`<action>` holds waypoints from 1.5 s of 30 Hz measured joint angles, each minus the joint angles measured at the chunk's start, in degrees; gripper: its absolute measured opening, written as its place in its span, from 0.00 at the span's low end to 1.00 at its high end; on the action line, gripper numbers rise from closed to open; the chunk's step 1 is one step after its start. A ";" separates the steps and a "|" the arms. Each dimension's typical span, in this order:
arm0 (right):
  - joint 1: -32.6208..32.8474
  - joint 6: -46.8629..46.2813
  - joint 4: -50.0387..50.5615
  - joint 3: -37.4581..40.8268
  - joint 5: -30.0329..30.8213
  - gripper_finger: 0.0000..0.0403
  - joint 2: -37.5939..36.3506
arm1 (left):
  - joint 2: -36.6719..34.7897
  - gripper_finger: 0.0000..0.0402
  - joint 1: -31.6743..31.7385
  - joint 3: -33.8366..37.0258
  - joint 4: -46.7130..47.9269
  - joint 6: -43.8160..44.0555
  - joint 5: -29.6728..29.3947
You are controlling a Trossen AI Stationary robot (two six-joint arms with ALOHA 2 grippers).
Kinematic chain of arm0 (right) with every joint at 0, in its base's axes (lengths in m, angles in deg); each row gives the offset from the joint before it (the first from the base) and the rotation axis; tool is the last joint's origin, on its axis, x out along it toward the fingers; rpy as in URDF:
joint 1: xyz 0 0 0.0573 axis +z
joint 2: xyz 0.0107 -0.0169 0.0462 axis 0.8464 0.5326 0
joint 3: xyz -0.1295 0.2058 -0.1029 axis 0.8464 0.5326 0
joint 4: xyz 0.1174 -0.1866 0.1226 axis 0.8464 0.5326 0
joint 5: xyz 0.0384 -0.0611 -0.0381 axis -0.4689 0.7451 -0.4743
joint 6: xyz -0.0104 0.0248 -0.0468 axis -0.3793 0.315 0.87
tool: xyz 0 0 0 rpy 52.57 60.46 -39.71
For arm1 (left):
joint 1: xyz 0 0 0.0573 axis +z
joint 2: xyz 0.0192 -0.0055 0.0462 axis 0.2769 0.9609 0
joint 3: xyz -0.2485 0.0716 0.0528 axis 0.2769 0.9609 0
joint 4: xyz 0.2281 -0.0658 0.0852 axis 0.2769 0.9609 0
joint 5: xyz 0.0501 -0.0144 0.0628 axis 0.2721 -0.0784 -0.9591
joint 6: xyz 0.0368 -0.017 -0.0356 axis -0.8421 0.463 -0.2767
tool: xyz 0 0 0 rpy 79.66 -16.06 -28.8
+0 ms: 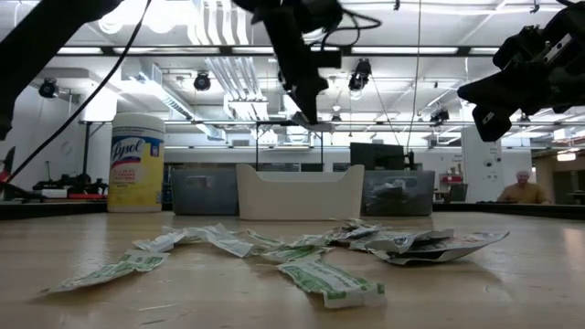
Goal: Pick & Place First Aid Supplies
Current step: Put the blue bandage pack into the middle black bin, then put the green bandage pack into the left black bin
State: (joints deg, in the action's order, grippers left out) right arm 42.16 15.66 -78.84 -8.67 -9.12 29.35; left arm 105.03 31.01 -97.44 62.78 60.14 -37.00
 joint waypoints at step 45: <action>-0.01 0.01 0.01 0.00 0.02 0.02 0.07 | -1.25 0.27 12.14 15.71 -20.21 0.92 14.10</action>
State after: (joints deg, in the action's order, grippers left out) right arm 42.14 15.67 -78.83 -8.67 -9.10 29.41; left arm 103.78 43.15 -81.72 42.57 61.06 -22.90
